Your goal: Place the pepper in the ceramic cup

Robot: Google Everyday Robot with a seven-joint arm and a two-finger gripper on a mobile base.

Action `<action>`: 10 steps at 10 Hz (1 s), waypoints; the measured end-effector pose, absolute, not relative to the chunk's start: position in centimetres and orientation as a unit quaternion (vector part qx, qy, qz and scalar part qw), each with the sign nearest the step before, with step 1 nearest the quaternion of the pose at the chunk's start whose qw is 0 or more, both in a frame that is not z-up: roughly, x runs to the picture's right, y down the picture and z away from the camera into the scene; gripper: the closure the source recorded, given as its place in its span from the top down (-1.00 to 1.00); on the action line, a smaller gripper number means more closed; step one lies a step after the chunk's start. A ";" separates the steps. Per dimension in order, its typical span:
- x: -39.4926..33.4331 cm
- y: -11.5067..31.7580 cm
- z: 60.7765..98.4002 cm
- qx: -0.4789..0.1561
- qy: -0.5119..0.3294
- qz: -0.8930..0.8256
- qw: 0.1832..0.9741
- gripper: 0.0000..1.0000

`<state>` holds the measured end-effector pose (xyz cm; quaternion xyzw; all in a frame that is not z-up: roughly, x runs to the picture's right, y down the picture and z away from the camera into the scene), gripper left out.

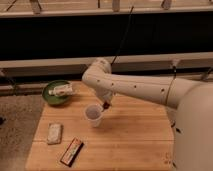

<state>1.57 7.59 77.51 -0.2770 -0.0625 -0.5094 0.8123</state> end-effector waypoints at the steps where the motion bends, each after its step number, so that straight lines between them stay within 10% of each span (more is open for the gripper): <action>1: 1.3 7.4 77.2 -0.276 -0.059 -0.513 0.811 -1.00; 10: -2.3 9.4 73.7 -0.279 -0.065 -0.545 0.788 -1.00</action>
